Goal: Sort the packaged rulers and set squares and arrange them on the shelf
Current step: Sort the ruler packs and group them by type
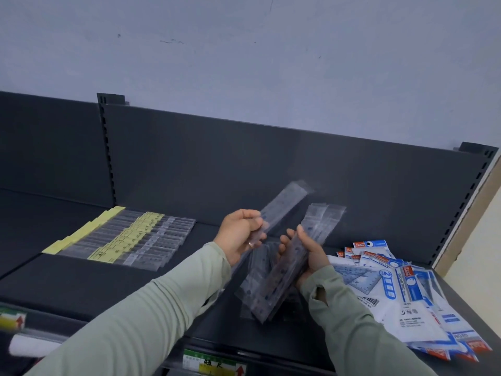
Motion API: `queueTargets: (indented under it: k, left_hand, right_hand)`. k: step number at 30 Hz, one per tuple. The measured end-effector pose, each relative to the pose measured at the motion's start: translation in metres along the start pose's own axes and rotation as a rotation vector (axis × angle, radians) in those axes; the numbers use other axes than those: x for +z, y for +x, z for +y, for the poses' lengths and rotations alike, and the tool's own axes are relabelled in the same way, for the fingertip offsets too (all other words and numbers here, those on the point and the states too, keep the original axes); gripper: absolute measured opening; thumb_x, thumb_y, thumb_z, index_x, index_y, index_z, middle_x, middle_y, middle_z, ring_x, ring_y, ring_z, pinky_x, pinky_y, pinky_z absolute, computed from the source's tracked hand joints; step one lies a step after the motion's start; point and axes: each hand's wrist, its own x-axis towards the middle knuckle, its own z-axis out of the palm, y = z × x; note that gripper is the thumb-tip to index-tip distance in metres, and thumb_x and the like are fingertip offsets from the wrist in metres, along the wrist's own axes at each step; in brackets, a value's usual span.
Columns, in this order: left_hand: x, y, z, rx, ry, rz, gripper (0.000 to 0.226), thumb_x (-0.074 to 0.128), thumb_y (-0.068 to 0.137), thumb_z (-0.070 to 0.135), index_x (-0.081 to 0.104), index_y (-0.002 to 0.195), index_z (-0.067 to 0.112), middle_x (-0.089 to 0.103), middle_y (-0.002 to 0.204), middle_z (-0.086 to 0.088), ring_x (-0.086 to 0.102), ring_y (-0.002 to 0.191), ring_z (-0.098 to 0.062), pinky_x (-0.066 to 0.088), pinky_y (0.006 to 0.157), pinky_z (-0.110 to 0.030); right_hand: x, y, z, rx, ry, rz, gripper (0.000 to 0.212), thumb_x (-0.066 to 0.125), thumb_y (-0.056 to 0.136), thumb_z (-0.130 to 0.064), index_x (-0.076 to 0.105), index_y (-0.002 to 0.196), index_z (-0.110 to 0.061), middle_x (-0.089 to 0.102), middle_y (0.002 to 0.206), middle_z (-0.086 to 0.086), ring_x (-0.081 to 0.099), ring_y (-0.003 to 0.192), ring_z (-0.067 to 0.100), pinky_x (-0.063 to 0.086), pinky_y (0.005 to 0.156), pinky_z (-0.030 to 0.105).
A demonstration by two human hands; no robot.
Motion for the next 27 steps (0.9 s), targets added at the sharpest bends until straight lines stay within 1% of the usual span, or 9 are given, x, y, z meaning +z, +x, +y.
queueTargets:
  k: [3, 5, 8, 12, 15, 18, 20, 23, 27]
  left_hand:
    - [0.000, -0.007, -0.007, -0.076, 0.269, -0.129, 0.015, 0.059, 0.090, 0.001, 0.057, 0.086, 0.016, 0.063, 0.073, -0.003, 0.053, 0.048, -0.011, 0.044, 0.050, -0.022]
    - [-0.001, -0.009, -0.011, -0.070, 0.404, -0.137, 0.017, 0.060, 0.088, 0.001, 0.057, 0.079, 0.015, 0.063, 0.070, -0.006, 0.051, 0.045, -0.011, 0.043, 0.048, -0.022]
    - [-0.004, -0.010, -0.012, -0.049, 0.516, -0.188, 0.018, 0.061, 0.087, 0.001, 0.059, 0.074, 0.014, 0.064, 0.070, -0.009, 0.054, 0.048, -0.015, 0.042, 0.048, -0.023]
    - [-0.008, -0.010, -0.015, -0.042, 0.641, -0.238, 0.018, 0.069, 0.084, 0.008, 0.059, 0.070, 0.014, 0.063, 0.063, -0.001, 0.052, 0.048, -0.012, 0.039, 0.046, -0.020]
    - [-0.011, -0.010, -0.020, 0.032, 0.716, -0.242, 0.027, 0.083, 0.070, 0.030, 0.060, 0.074, 0.017, 0.059, 0.066, 0.009, 0.054, 0.065, -0.008, 0.044, 0.065, -0.024]
    - [-0.008, -0.018, -0.020, 0.050, 0.866, -0.427, 0.061, 0.082, 0.055, 0.057, 0.063, 0.098, 0.019, 0.066, 0.098, 0.009, 0.061, 0.097, -0.010, 0.046, 0.091, -0.027]
    - [-0.003, -0.024, -0.020, 0.066, 1.011, -0.500, 0.056, 0.083, 0.063, 0.051, 0.054, 0.101, 0.022, 0.059, 0.101, 0.012, 0.056, 0.099, -0.011, 0.042, 0.086, -0.025]
    - [0.005, -0.030, -0.021, 0.165, 1.179, -0.424, 0.043, 0.080, 0.072, 0.040, 0.044, 0.093, 0.028, 0.050, 0.088, 0.014, 0.047, 0.087, -0.010, 0.035, 0.080, -0.027]
    - [0.008, -0.029, -0.027, 0.245, 1.155, -0.353, 0.032, 0.073, 0.076, 0.039, 0.042, 0.074, 0.033, 0.047, 0.076, 0.023, 0.054, 0.092, -0.016, 0.036, 0.099, -0.045]
  right_hand:
    - [0.000, -0.006, -0.003, 0.016, -0.024, -0.064, 0.052, 0.051, 0.088, -0.050, 0.074, 0.077, -0.005, 0.072, 0.076, 0.012, 0.070, 0.063, 0.023, 0.055, 0.065, 0.034]
    - [0.000, -0.010, -0.005, 0.043, -0.036, -0.084, 0.059, 0.050, 0.087, -0.054, 0.073, 0.087, 0.001, 0.072, 0.089, 0.021, 0.072, 0.074, 0.030, 0.052, 0.074, 0.041]
    - [0.004, -0.016, -0.005, 0.033, -0.029, -0.101, 0.043, 0.053, 0.088, -0.046, 0.070, 0.095, -0.007, 0.073, 0.089, 0.015, 0.072, 0.076, 0.027, 0.056, 0.071, 0.039]
    - [0.005, -0.013, -0.003, -0.034, 0.088, -0.067, 0.014, 0.051, 0.094, -0.015, 0.065, 0.095, -0.015, 0.070, 0.077, 0.005, 0.070, 0.069, 0.018, 0.060, 0.063, 0.033]
    - [0.004, -0.009, -0.002, -0.062, 0.074, -0.046, 0.012, 0.050, 0.091, -0.005, 0.058, 0.094, -0.014, 0.059, 0.061, 0.003, 0.065, 0.061, 0.020, 0.055, 0.066, 0.036]
    - [0.008, -0.007, -0.006, -0.108, 0.054, -0.019, 0.016, 0.049, 0.087, -0.001, 0.056, 0.094, -0.013, 0.054, 0.058, 0.004, 0.054, 0.061, 0.020, 0.048, 0.064, 0.036]
    - [0.014, -0.007, -0.008, -0.142, 0.031, -0.039, 0.020, 0.052, 0.082, 0.001, 0.057, 0.094, -0.013, 0.053, 0.059, 0.005, 0.053, 0.061, 0.019, 0.048, 0.061, 0.033]
    - [0.022, -0.009, -0.011, -0.181, -0.019, -0.098, 0.028, 0.059, 0.065, -0.002, 0.059, 0.091, -0.012, 0.054, 0.063, 0.006, 0.055, 0.060, 0.020, 0.048, 0.064, 0.033]
    - [0.025, -0.011, -0.013, -0.249, -0.133, -0.108, 0.039, 0.075, 0.065, -0.005, 0.059, 0.100, -0.012, 0.067, 0.074, 0.007, 0.066, 0.073, 0.022, 0.052, 0.071, 0.034]
